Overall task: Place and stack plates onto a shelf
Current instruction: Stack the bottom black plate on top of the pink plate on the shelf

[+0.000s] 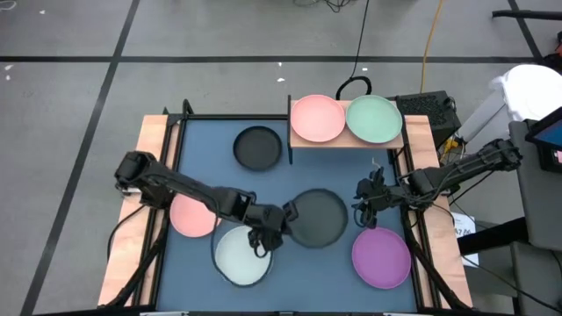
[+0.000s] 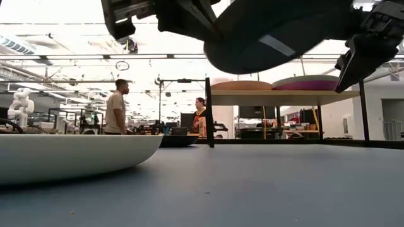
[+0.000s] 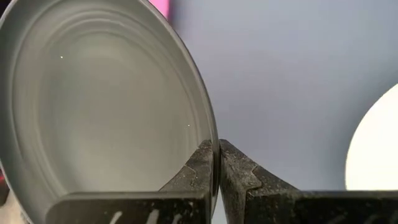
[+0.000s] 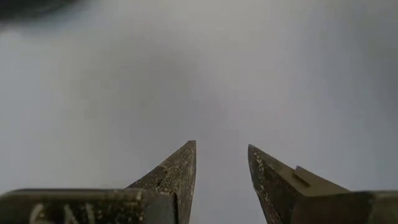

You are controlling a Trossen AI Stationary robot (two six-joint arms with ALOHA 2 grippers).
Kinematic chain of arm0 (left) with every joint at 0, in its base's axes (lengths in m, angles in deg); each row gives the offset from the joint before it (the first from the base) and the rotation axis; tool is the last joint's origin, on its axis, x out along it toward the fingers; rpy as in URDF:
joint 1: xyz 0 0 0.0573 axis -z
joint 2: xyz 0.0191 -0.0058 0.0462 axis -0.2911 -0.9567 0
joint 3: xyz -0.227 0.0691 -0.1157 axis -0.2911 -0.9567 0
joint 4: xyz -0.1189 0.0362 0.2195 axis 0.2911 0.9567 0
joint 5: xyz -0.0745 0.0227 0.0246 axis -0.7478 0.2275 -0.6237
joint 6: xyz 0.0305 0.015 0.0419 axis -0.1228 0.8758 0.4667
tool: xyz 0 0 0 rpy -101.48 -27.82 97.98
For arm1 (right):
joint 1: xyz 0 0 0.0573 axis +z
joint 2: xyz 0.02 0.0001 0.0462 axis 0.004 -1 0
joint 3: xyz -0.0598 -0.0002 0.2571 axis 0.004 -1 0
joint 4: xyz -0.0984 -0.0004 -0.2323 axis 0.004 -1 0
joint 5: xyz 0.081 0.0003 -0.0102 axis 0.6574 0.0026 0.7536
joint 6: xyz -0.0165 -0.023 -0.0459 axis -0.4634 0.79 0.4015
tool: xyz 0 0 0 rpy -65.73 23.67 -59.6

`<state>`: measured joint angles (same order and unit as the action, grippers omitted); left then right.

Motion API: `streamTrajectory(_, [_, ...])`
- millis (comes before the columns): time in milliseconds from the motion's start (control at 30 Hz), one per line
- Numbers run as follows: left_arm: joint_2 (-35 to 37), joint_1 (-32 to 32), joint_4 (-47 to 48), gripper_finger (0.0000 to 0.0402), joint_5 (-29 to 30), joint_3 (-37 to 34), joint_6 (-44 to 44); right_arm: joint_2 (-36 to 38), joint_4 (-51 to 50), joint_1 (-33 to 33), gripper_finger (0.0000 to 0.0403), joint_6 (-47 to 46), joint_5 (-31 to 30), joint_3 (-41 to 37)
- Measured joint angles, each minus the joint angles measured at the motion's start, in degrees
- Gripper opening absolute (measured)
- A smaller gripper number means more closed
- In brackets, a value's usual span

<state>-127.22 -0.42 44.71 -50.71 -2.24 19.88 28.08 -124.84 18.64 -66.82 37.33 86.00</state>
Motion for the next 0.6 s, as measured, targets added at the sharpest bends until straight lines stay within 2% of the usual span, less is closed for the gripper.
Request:
streamTrajectory(267, [3.77,-5.03,-0.67,0.001,0.15,0.0,2.75,-0.02,-0.02,0.0,0.0127,-1.09,-0.1,0.0])
streamTrajectory(433, [3.85,-9.24,-0.05,0.001,0.53,0.81,4.15,-0.02,1.05,-0.02,0.0127,-0.73,-2.92,0.0])
streamTrajectory(600, [3.91,-13.37,-1.03,0.001,0.65,3.19,5.79,-0.04,1.73,-0.02,0.0127,0.37,-2.93,0.02])
